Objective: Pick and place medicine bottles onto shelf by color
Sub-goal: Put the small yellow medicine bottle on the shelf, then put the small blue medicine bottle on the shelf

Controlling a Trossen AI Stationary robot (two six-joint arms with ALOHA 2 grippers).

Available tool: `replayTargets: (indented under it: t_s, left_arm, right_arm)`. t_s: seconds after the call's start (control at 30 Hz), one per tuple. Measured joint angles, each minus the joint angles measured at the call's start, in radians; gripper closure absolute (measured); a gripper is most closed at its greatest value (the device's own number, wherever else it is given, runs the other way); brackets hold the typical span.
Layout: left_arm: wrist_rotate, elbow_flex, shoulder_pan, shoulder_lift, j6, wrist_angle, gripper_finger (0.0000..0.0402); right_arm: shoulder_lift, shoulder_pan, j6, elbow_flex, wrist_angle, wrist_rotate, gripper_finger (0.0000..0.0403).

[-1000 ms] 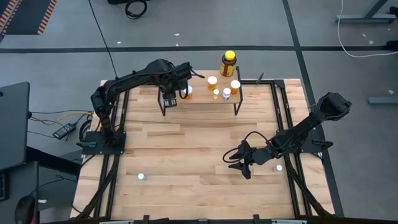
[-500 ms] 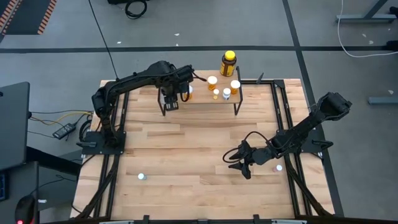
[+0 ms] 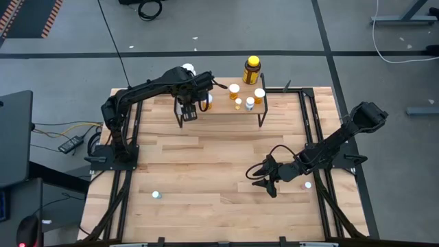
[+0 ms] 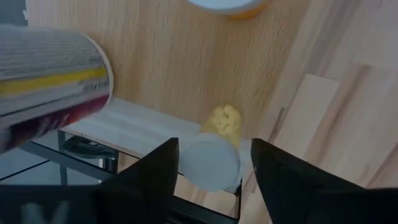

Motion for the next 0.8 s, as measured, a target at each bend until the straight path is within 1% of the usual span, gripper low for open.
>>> replayTargets:
  t_s: [0.17,0.4,0.5,0.63,0.8]
  left_arm:
    - [-0.001,0.000,0.000,0.000,0.000,-0.005,0.0174]
    - [-0.005,0.000,-0.003,-0.001,-0.015,-0.031,0.0168]
    - [-0.043,0.000,-0.004,-0.002,-0.028,-0.032,0.0165]
    - [-0.087,0.001,-0.009,-0.002,-0.027,-0.035,0.0150]
    - [-0.092,0.002,-0.015,-0.010,-0.027,-0.049,0.0130]
  right_arm:
    - [0.000,0.000,0.000,0.000,0.000,0.000,0.0189]
    - [0.000,0.000,0.000,0.000,0.000,0.000,0.0189]
    - [0.000,0.000,0.000,0.000,0.000,0.000,0.0189]
    - [0.000,0.000,0.000,0.000,0.000,-0.009,0.0189]
    - [0.000,0.000,0.000,0.000,0.000,-0.014,0.0189]
